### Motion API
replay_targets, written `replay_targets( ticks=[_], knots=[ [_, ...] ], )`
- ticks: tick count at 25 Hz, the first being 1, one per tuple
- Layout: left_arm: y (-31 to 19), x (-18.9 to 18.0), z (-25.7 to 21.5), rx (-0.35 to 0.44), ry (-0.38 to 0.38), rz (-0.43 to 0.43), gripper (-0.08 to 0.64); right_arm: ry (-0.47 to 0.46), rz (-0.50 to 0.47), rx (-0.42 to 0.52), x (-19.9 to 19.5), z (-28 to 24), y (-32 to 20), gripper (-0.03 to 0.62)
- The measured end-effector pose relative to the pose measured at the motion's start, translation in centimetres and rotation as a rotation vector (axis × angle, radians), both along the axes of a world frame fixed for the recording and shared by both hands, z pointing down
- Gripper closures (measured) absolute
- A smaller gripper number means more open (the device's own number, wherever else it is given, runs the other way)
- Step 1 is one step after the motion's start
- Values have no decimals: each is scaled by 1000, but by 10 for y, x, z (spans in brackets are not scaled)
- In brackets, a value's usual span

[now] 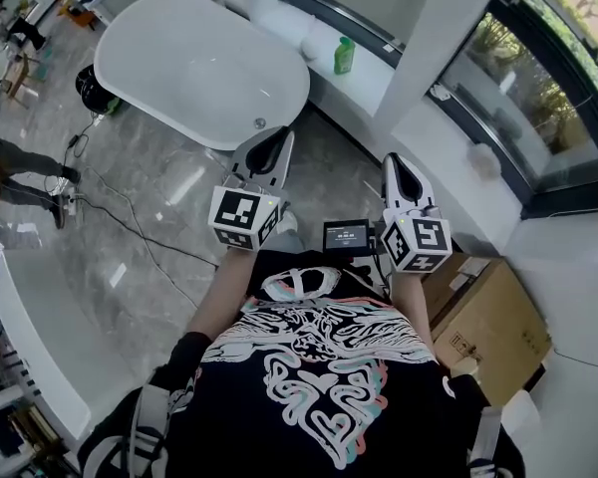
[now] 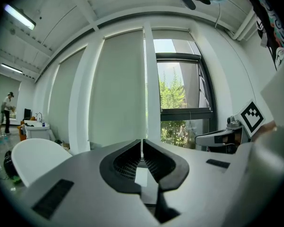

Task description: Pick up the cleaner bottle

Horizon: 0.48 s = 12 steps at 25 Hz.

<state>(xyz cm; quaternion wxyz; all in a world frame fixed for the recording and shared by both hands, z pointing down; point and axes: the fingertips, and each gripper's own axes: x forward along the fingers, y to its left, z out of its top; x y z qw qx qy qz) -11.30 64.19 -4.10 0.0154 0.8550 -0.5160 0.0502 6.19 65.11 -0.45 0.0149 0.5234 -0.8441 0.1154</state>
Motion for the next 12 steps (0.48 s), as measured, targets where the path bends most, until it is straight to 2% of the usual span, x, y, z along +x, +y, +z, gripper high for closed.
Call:
replay_targets(
  ticks=[7, 12],
  knots=[
    [-4, 3, 7, -17, -2, -3, 532, -68, -22, -21, 0, 3, -6, 563],
    [-21, 1, 9, -1, -1, -11, 531, -75, -36, -19, -6, 2, -22, 563]
  ],
)
